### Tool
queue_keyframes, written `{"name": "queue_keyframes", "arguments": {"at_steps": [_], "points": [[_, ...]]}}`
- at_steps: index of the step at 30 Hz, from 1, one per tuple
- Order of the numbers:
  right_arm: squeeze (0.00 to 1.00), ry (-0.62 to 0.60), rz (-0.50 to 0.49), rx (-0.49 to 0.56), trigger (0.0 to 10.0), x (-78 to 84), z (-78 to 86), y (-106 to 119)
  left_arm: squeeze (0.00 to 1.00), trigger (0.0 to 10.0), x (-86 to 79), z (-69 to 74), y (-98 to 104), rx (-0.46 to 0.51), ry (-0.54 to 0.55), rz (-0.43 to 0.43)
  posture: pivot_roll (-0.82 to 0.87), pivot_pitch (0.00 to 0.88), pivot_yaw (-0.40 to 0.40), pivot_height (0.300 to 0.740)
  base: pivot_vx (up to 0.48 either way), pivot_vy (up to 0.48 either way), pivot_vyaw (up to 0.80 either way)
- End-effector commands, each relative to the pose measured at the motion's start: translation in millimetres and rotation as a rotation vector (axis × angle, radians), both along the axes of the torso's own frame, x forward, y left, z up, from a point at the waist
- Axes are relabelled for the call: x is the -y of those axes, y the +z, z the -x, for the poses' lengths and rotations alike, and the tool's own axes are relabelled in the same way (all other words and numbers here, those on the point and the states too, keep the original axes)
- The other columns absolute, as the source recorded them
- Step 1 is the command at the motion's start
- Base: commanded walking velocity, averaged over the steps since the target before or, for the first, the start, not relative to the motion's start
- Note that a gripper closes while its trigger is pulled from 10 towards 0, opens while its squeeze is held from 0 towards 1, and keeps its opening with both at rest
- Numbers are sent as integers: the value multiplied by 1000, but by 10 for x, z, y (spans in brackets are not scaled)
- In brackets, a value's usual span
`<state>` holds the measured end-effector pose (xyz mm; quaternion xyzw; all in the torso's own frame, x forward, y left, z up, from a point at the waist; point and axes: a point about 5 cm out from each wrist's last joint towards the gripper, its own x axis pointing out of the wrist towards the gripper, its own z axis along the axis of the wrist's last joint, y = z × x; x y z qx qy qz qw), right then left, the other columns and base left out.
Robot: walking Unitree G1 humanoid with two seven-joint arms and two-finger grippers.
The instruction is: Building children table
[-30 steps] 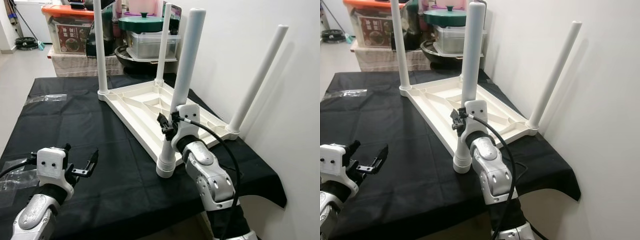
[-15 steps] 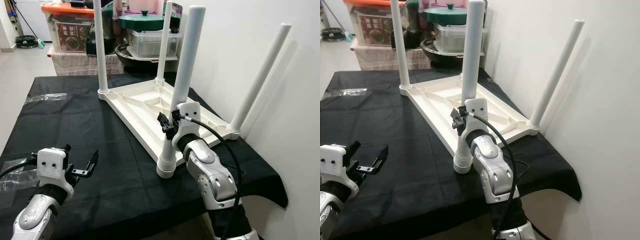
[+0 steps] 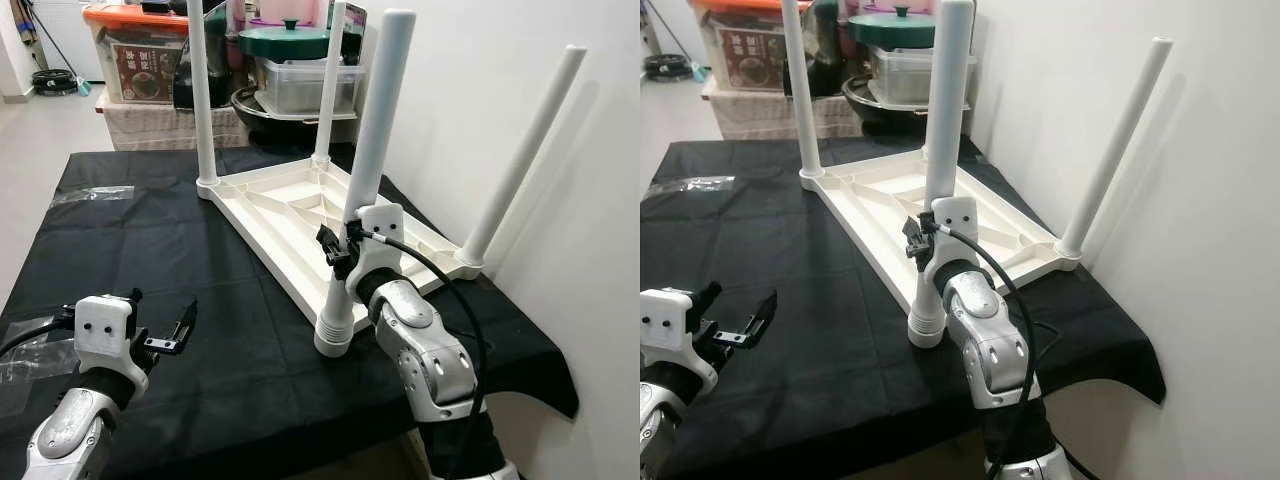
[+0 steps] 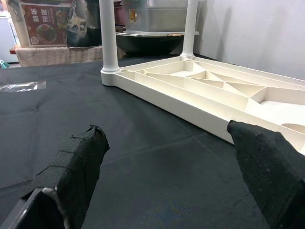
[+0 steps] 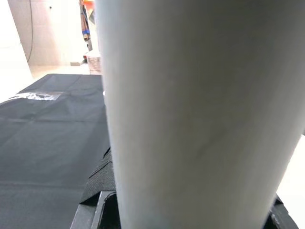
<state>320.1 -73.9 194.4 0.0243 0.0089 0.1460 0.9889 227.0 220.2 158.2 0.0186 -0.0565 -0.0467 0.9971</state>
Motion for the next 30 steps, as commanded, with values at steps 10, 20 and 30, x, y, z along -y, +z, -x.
{"name": "queue_keyframes", "arguments": {"at_steps": [10, 20, 30], "points": [[0, -61, 13, -149, 10000, 122, 12, -298, 0, 10000, 4, -23, -5, -2, -14, -7, -15, 0, -87, 740, 0, 0, 0], [0, -63, -9, -115, 10000, 119, 19, -224, 0, 10000, 8, -33, -1, -1, -19, -8, -16, 0, -85, 740, 0, 0, 0], [0, -62, -6, -89, 10000, 115, 20, -177, 0, 10000, 15, -50, -1, 1, -24, -7, -21, 0, -83, 740, 0, 0, 0]]}}
